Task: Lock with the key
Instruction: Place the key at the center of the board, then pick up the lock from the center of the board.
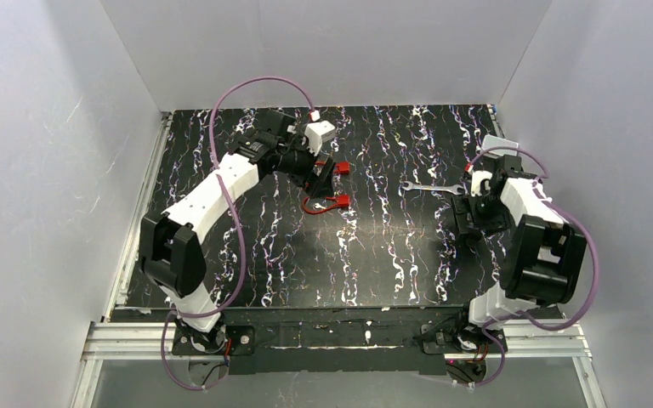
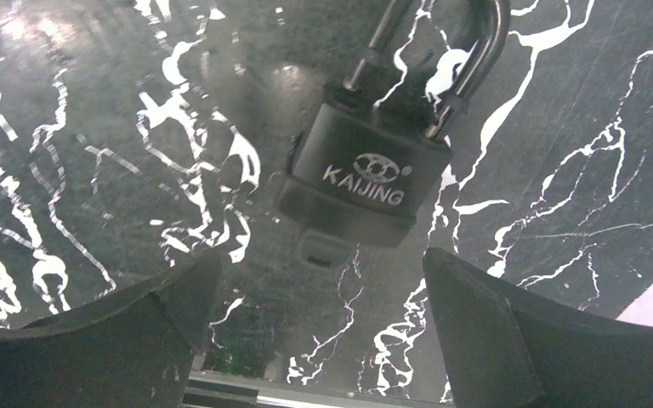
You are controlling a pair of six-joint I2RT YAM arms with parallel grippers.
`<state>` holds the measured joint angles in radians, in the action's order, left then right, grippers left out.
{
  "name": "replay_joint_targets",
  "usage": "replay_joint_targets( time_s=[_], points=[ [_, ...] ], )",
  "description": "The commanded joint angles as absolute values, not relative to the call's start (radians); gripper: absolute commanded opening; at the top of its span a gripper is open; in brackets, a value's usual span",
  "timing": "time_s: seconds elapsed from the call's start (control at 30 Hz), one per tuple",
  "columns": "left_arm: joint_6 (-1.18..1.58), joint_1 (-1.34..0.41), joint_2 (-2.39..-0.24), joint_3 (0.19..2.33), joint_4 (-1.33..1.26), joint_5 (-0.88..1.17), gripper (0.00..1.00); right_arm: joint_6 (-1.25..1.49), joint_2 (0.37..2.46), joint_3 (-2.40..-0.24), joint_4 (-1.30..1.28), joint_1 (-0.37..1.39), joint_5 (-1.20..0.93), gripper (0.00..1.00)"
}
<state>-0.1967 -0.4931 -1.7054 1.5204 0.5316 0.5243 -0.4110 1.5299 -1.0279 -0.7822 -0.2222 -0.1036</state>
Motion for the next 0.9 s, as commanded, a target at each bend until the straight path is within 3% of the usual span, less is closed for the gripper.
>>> replay_joint_targets(
  time_s=[0.0,0.6,0.73,0.87],
  points=[
    [-0.164,-0.497,-1.607,1.451,0.509,0.549,0.98,-0.295,1.597,-1.049,-0.699,-0.227,-0.032,0.96],
    [-0.097,-0.497,-1.527,1.35,0.403,0.543,0.98,-0.125,1.738,-1.034,-0.62,-0.227,0.007,0.78],
    [-0.107,-0.497,-1.521,1.343,0.415,0.534,0.98,-0.123,1.756,-1.043,-0.631,-0.226,-0.053,0.66],
    [-0.113,-0.495,-1.519,1.345,0.439,0.541,0.98,-0.137,1.721,-1.051,-0.63,-0.226,-0.104,0.47]
  ],
)
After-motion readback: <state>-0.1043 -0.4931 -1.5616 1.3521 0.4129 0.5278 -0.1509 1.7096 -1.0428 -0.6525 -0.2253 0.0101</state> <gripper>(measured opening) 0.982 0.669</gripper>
